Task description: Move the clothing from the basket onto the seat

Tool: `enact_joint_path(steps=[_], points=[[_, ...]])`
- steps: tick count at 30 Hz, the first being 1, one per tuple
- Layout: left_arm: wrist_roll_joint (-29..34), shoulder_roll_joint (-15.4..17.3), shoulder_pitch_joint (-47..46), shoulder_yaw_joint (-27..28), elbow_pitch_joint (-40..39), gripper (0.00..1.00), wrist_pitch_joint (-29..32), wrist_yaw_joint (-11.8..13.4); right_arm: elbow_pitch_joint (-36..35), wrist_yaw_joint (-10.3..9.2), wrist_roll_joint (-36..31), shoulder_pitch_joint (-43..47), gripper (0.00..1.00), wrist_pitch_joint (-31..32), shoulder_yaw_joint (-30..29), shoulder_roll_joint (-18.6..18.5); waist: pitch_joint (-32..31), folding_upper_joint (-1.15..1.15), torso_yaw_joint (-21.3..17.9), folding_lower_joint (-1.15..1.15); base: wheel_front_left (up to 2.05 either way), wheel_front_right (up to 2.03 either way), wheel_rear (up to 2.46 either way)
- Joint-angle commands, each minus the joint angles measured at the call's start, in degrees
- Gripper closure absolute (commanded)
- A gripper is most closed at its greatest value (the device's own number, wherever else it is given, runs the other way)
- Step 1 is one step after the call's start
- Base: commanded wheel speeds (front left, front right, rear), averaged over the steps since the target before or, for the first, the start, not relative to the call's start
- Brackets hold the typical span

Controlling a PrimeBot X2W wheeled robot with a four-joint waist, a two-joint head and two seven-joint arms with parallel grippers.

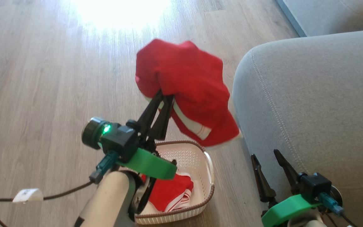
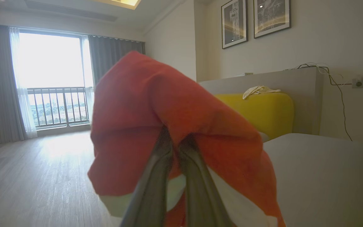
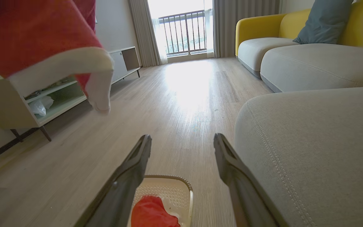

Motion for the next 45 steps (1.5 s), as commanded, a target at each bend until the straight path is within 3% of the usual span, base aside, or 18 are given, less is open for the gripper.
enact_joint_path(steps=[1, 21, 28, 32, 45], points=[[-0.46, 0.62, -1.55, 1.62, -1.62, 1.00, -0.26, 0.40, -2.04, 0.41, -0.76, -1.44, 0.00, -0.54, 1.29, 0.02, -0.10, 0.00, -0.04, 0.01, 0.00, 0.00, 0.00], [-1.96, 0.62, -1.20, 2.08, -1.59, 1.00, -0.26, 1.55, -6.04, 0.41, 1.58, -1.46, 0.00, -0.54, 3.62, -0.43, -0.06, 0.00, -0.25, 0.01, 0.00, 0.00, 0.00], [-1.47, 0.62, -1.39, 2.57, -1.15, 1.00, -0.26, 1.12, -16.27, 0.41, 12.94, -2.82, 0.00, -0.54, 15.13, -8.44, 0.18, 0.00, -0.30, 0.01, 0.00, 0.00, 0.00], [-1.06, 0.62, -1.35, 2.53, -0.74, 1.00, -0.26, 0.86, -19.87, 0.41, 17.54, -3.26, 0.00, -0.54, 17.79, -12.00, 0.44, 0.00, -0.30, 0.01, 0.00, 0.00, 0.00], [-0.67, 0.62, -0.88, -1.49, 0.09, 1.00, -0.26, -0.66, -22.00, 0.41, 16.86, -4.61, 0.00, -0.54, 17.47, -13.83, 0.62, 0.00, 0.19, 0.01, 0.00, 0.00, 0.00]])
